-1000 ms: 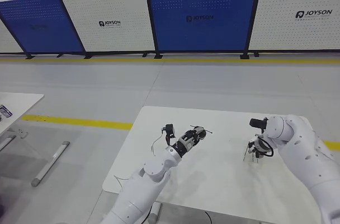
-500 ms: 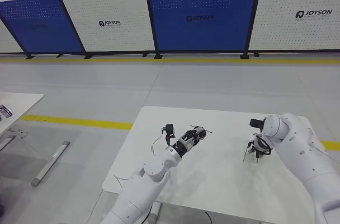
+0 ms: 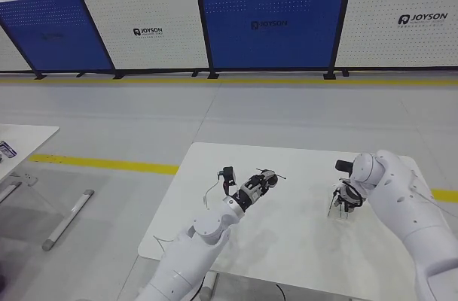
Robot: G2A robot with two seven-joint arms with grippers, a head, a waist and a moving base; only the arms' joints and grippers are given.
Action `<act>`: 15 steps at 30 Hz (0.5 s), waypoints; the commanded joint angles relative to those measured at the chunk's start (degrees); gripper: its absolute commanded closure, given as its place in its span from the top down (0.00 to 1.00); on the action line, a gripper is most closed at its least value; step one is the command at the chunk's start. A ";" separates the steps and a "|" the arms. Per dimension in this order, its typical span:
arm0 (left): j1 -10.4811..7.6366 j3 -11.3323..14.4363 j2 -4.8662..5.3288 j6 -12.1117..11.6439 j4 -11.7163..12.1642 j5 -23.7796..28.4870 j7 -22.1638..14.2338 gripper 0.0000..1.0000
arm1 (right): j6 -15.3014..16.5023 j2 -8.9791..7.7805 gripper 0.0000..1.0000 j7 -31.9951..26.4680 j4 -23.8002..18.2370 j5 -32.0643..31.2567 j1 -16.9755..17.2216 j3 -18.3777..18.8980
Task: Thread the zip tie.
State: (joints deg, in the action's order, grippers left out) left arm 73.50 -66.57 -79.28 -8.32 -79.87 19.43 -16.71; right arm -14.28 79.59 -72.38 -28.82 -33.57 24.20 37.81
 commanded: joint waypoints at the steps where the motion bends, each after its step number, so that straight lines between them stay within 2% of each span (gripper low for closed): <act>1: 0.00 0.00 0.00 0.00 0.00 0.00 0.00 0.00 | 0.17 0.39 0.23 0.14 0.88 0.05 -0.28 -0.14; 4: 0.00 0.00 0.00 0.00 0.00 0.00 0.00 0.00 | 0.77 0.86 0.25 0.48 2.02 0.34 -0.66 -0.15; 11: 0.00 0.00 0.00 0.00 0.00 0.00 0.00 0.00 | 1.59 1.34 0.21 1.55 3.26 0.18 -1.30 0.16; 15: 0.00 0.00 0.00 0.00 0.00 0.00 0.00 0.00 | 1.56 1.48 0.24 1.51 3.80 -0.36 -1.23 0.19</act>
State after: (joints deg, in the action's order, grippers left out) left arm 73.50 -66.57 -79.28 -8.32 -79.87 19.43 -16.71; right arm -12.74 81.02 -70.77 -25.19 -33.88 22.95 37.99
